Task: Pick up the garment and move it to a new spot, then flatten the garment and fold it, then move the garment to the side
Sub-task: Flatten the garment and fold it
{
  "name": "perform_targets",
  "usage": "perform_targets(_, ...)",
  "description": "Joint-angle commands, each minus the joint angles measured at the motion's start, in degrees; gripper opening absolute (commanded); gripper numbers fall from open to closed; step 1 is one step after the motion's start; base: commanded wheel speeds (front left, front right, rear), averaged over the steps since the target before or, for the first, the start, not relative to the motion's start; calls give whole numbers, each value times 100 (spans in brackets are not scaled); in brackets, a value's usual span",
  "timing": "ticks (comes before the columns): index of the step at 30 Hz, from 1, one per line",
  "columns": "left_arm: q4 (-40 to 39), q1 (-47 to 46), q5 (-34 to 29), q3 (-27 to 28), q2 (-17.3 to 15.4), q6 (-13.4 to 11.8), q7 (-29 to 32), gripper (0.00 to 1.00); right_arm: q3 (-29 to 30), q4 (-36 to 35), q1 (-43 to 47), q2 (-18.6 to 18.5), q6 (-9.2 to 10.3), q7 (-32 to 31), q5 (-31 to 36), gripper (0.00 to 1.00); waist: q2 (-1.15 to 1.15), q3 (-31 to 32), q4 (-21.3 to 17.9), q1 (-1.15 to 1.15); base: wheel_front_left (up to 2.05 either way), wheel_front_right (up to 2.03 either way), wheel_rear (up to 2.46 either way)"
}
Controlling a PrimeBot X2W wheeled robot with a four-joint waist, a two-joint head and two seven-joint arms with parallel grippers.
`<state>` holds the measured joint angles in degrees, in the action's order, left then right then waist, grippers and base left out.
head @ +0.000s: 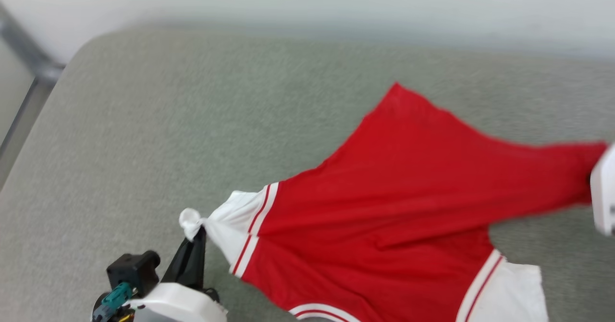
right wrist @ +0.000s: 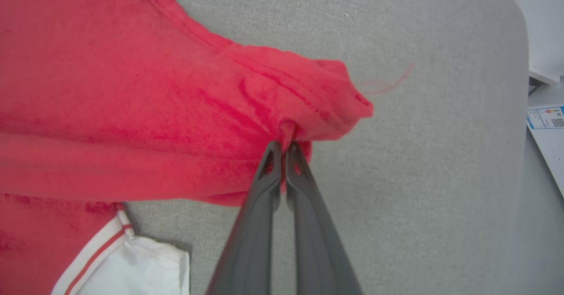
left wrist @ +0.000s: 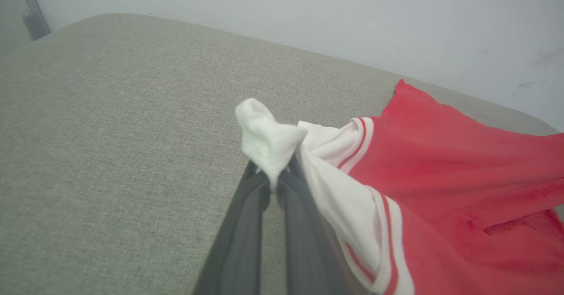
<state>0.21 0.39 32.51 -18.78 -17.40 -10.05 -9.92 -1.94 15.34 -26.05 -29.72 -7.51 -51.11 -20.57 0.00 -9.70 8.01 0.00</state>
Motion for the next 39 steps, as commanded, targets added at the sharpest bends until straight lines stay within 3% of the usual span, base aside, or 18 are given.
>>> perform_targets(1,-4,105,24,38,-43,-46,20,0,99,-208,368,52,4,-44,-15,0,0,341,-332,0,0,0,0)
perform_targets(10,39,703,225,164,-152,-223,190,0,1176,-1894,3120,1042,5,-290,159,0,0,914,-753,0,0,0,0)
perform_targets(17,111,874,343,196,-231,-216,266,0,1503,-2294,4251,2169,4,-134,284,0,0,996,-897,0,0,0,0)
perform_targets(18,131,868,342,188,-238,-204,281,0,1547,-2307,4315,2255,4,-50,295,9,0,998,-903,0,0,0,0)
perform_targets(19,152,854,336,169,-252,-187,293,0,1595,-2297,4379,2337,4,43,305,48,0,1001,-903,0,0,0,0)
perform_targets(20,173,838,305,156,-275,-186,308,0,1617,-2284,4414,2420,4,161,278,100,0,1002,-903,0,0,0,0)
perform_targets(27,233,766,312,131,-268,-190,278,0,1959,-2232,3994,2647,3,2239,43,100,0,987,-880,0,0,0,0)
perform_targets(32,234,632,269,113,-277,-155,203,0,2081,-1811,3437,2669,3,3633,99,100,0,881,-805,0,0,0,0)
perform_targets(37,187,464,189,77,-286,-140,145,0,1924,-1336,2822,2523,3,3868,239,100,0,735,-698,0,0,0,0)
perform_targets(39,78,290,124,9,-218,-141,107,0,1704,-938,2298,2270,3,3660,190,100,0,583,-558,0,0,0,0)
